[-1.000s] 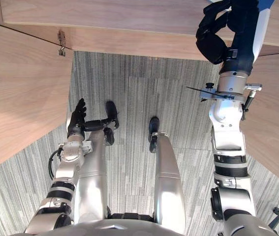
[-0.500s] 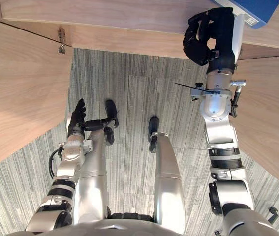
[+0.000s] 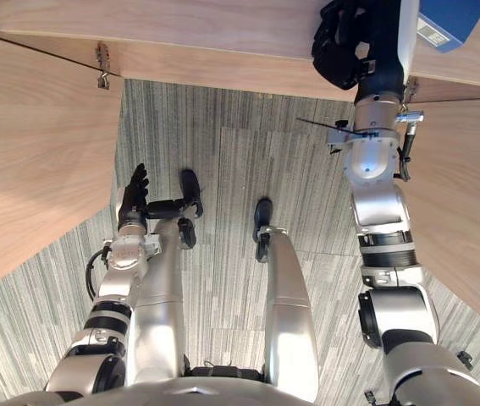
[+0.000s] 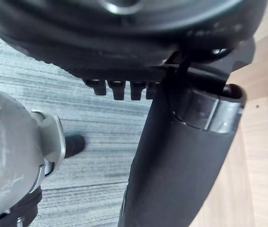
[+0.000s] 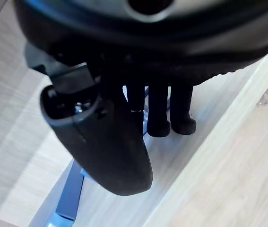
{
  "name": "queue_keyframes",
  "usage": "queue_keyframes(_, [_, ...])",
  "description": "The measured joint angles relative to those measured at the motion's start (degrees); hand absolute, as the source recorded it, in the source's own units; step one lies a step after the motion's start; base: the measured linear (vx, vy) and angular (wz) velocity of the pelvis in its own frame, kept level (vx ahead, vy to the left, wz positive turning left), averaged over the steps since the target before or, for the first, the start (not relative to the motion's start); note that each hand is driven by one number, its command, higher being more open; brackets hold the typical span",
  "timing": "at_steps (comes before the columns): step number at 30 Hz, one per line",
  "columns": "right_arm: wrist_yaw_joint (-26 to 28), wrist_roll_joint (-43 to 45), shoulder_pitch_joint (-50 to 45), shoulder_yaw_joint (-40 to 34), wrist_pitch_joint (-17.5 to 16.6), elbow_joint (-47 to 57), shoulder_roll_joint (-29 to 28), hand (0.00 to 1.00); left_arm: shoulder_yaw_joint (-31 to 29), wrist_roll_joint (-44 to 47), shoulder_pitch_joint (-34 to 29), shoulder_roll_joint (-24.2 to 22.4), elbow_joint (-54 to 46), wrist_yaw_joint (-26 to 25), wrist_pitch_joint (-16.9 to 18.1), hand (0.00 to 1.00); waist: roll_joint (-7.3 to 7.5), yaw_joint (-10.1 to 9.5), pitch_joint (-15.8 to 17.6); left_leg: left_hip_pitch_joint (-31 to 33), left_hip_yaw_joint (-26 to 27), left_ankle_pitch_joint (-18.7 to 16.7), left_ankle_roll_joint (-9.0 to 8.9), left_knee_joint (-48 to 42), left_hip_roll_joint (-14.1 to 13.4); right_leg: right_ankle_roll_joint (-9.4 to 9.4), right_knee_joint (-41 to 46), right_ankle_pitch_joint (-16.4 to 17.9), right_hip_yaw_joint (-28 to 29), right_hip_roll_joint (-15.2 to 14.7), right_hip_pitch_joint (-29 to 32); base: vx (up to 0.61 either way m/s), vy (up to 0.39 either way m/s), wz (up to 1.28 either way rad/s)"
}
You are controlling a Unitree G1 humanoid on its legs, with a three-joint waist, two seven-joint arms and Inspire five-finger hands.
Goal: Walk over to the cabinet, pick up the folder, carry it to the office cabinet, place the folder inside the office cabinet, then close the office cabinet door
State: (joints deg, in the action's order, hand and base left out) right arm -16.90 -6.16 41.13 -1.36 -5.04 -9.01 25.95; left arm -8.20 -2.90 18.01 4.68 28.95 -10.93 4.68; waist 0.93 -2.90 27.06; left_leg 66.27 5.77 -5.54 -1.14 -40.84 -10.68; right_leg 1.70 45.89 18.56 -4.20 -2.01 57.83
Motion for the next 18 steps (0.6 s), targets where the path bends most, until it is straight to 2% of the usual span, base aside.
queue_keyframes(5, [0.03, 2.26, 3.83, -0.48, 0.34, -4.47, 3.67, 0.00, -0.05, 0.14, 1.56, 0.04, 0.67, 0.00, -0.26, 1.00, 0.04, -0.03, 0.02, 0.03, 0.15, 0.11, 0.17, 0.55, 0.01, 0.28, -1.03, -0.55, 0.00, 0.01, -0.10, 0.02, 0.034, -0.02])
queue_keyframes(11, [-0.93, 4.10, 9.62, -4.74, 2.71, -10.45, 3.93, 0.00, -0.62, 0.68, 3.97, 0.14, 2.60, -0.23, -0.64, 1.00, 0.13, -0.02, 0.08, 0.14, 0.22, 0.13, 0.20, 0.62, 0.01, 0.34, -1.27, -0.65, -0.03, -0.02, -0.10, 0.00, 0.005, 0.00])
queue_keyframes(18, [-2.42, 4.67, 10.95, -8.61, 5.80, -12.14, 3.86, 0.00, -2.19, 1.28, 6.73, 0.05, 4.17, -0.84, -1.61, 1.00, 0.29, -0.07, 0.17, 0.19, 0.31, 0.12, 0.21, 0.31, -0.23, 0.33, -1.15, -0.65, -0.19, 0.06, -0.15, 0.00, 0.000, 0.00])
